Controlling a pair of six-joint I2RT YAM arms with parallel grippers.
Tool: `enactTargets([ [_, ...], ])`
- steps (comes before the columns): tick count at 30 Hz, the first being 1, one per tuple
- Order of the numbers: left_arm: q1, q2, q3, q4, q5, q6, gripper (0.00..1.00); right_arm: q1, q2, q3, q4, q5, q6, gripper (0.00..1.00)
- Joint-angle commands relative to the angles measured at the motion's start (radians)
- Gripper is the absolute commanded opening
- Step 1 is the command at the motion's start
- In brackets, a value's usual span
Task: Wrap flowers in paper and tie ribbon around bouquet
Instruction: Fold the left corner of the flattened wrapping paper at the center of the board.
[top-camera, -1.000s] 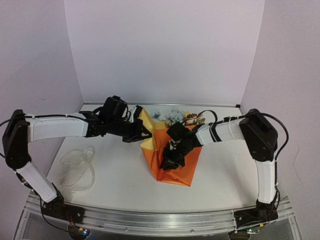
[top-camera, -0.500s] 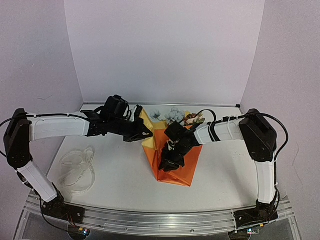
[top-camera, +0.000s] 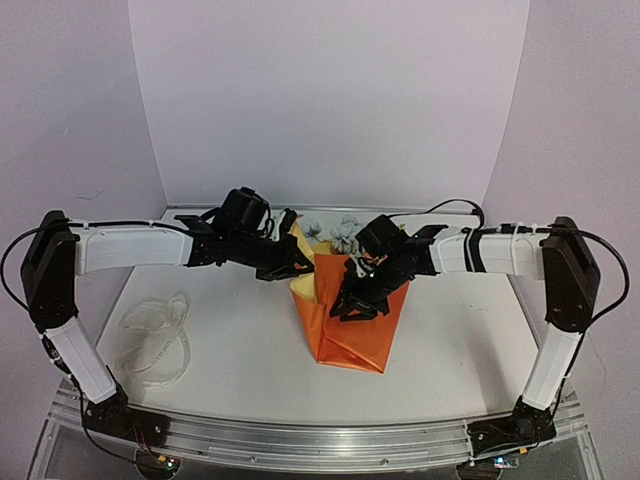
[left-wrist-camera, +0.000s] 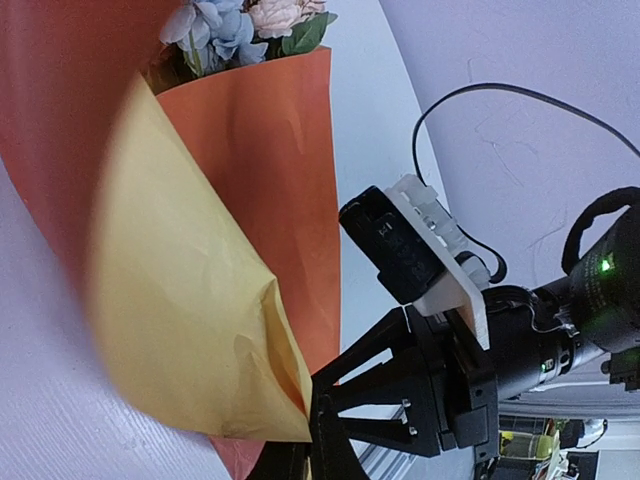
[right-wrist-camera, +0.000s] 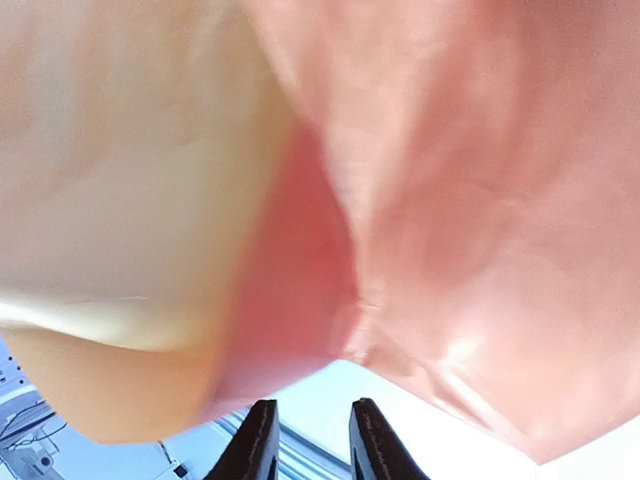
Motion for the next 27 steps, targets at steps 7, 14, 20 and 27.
enactTargets([
  [7, -0.040, 0.114, 0.165, -0.032, 0.041, 0.062, 0.04, -0.079, -0.105, -0.215, -0.013, 0.103, -0.013, 0.16],
  [14, -0.091, 0.255, 0.303, -0.074, 0.056, 0.092, 0.08, -0.091, -0.220, -0.333, -0.002, 0.177, -0.032, 0.16],
  [20, -0.126, 0.357, 0.392, -0.094, 0.063, 0.106, 0.08, -0.124, -0.350, -0.391, 0.002, 0.246, -0.046, 0.22],
  [27, -0.143, 0.403, 0.426, -0.106, 0.062, 0.115, 0.08, -0.213, -0.343, -0.234, 0.005, 0.177, -0.028, 0.42],
])
